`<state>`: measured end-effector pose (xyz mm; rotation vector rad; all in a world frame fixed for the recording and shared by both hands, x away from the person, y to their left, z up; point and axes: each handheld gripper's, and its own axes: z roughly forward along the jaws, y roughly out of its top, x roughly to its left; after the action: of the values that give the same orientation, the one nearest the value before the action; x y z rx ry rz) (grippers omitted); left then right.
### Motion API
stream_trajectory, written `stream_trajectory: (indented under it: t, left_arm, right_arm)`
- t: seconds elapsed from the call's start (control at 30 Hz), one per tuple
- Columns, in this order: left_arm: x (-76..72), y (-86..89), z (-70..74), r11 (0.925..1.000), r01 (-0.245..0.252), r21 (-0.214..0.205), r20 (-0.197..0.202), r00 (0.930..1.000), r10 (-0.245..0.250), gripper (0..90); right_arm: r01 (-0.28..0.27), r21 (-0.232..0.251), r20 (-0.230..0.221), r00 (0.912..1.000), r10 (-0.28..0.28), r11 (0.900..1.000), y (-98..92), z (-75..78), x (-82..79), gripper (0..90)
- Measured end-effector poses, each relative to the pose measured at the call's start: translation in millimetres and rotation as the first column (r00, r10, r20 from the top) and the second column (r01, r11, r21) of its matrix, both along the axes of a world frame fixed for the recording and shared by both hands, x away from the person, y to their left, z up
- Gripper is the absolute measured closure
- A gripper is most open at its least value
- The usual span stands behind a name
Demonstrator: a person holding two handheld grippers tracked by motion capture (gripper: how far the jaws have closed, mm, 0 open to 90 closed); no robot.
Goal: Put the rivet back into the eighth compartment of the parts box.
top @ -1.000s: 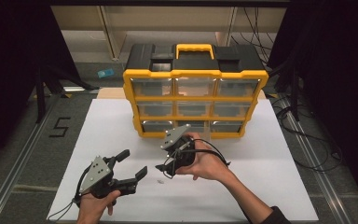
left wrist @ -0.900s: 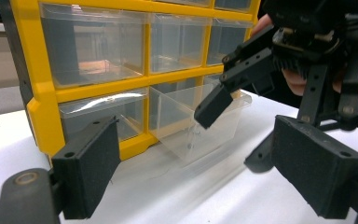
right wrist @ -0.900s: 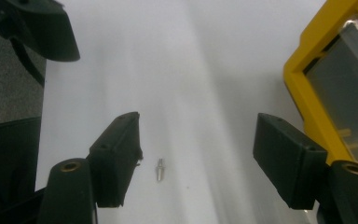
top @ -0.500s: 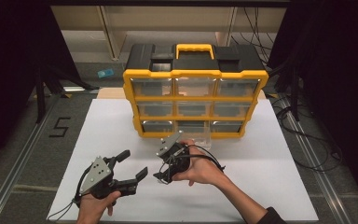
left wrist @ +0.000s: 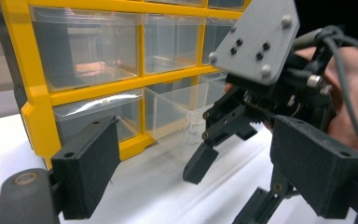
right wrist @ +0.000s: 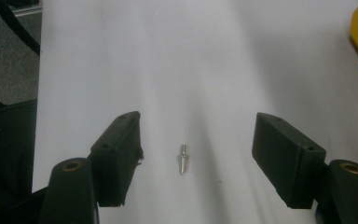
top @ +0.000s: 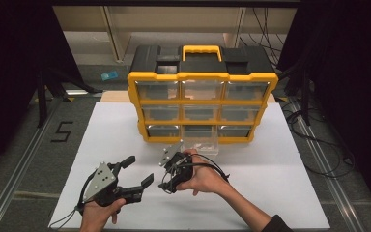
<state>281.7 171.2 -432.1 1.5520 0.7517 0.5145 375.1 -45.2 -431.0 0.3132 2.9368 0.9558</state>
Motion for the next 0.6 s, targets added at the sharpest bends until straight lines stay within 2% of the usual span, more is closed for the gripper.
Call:
stream_trajectory:
  t: [0.2, 0.5, 0.57, 0.6]
  left_arm:
    - [-0.1, -0.1, 0.0, 1.0, 0.001, 0.0, 0.0, 1.0, -0.001, 15.9]
    - [-0.1, -0.3, -0.1, 1.0, -0.001, 0.0, 0.0, 1.0, 0.001, 15.9]
    - [-0.2, -0.3, -0.1, 1.0, -0.001, 0.0, 0.0, 1.0, 0.001, 15.9]
    - [-0.2, -0.3, -0.1, 1.0, -0.001, 0.0, -0.001, 1.0, 0.001, 15.9]
  right_arm:
    - [0.007, -0.031, -0.034, 0.9994, -0.008, 0.9995, 3.3, -12.9, 0.0, 36.9]
    - [-0.001, -0.083, -0.049, 0.9988, -0.003, 0.9966, 9.2, -25.1, 1.3, 44.4]
    - [-0.005, -0.099, -0.031, 0.9995, 0.002, 0.9951, 10.1, -27.5, 3.2, 45.8]
    - [-0.003, -0.099, -0.043, 0.9991, -0.001, 0.9951, 10.9, -28.4, 2.9, 46.8]
